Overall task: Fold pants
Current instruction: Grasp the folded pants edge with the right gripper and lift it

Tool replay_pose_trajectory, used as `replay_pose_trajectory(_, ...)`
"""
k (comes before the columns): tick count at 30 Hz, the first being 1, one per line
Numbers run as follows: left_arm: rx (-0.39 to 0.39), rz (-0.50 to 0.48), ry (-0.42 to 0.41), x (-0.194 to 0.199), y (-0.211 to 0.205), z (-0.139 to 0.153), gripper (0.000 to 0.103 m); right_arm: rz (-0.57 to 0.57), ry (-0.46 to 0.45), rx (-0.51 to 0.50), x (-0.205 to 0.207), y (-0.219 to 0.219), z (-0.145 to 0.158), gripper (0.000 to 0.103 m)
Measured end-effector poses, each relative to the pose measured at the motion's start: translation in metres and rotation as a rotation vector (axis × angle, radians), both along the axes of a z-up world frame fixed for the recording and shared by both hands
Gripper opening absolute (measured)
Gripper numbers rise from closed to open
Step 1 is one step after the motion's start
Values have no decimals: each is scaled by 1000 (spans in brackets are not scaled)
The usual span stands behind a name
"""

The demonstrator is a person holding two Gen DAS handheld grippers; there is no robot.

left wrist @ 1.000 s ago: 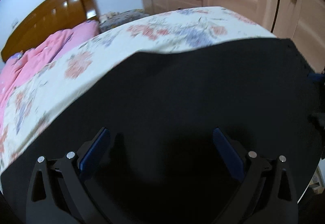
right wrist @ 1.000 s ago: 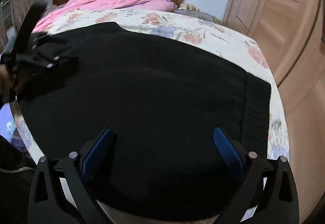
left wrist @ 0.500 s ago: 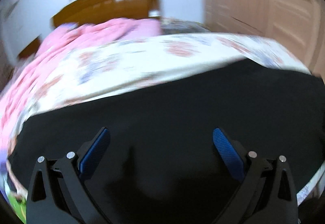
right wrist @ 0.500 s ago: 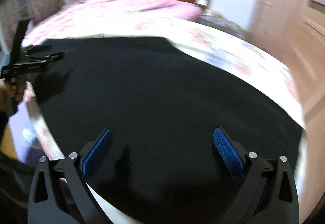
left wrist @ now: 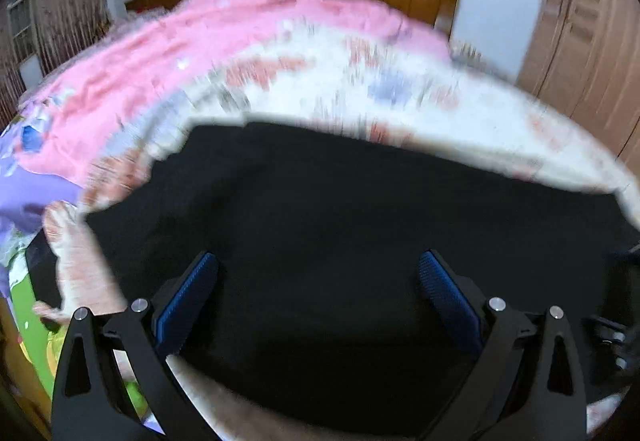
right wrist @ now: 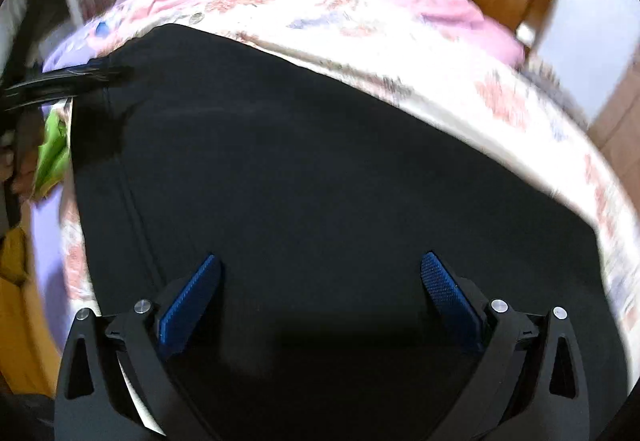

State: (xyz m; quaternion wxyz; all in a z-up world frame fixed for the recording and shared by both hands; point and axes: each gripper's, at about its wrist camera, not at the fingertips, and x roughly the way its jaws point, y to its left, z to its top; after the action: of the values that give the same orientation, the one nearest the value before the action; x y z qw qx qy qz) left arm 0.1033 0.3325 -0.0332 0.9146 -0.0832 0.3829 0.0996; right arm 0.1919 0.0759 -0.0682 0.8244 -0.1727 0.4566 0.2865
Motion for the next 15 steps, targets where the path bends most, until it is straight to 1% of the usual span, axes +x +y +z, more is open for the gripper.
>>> replay_pose_trajectory(1,-62,11,-79,-20,13,18,101,-15,-19,-14,-1,1,3,98)
replay_pose_trajectory(2,-106,30,-128,-30,22,27,101,-26,-53,-5,-3,3,11,98)
replay_pose_trajectory(3,-144,62,-166,-42,37,34,101,-22,-62,26,-5,6,19,98)
replay_pose_trajectory(4,-166,99,-184,-50,51,37,101,2,-58,87,-8,16,29,98)
replay_pose_trajectory(5,-165,149,-159,-54,68,37,101,39,-57,124,-12,31,35,98)
replay_pose_trajectory(6,-140,191,-111,-55,79,33,101,88,-64,141,-17,49,41,98)
replay_pose_trajectory(7,-98,250,-46,-54,89,28,101,171,-83,142,-24,78,47,98)
replay_pose_trajectory(8,-57,323,15,-58,98,23,101,228,-106,138,-33,97,51,98)
replay_pose_trajectory(9,-57,347,22,-64,101,23,101,290,-135,135,-38,123,54,98)
replay_pose_trajectory(10,-78,350,8,-74,104,23,101,368,-161,132,-48,149,53,97)
replay_pose_trajectory(11,-99,350,-16,-85,104,25,101,411,-168,125,-50,170,50,96)
replay_pose_trajectory(12,-90,363,-23,-93,103,26,101,446,-171,116,-55,191,48,94)
replay_pose_trajectory(13,-52,393,-8,-102,102,27,101,489,-173,109,-61,208,43,88)
replay_pose_trajectory(15,5,434,36,-110,102,23,101,554,-168,93,-68,238,34,78)
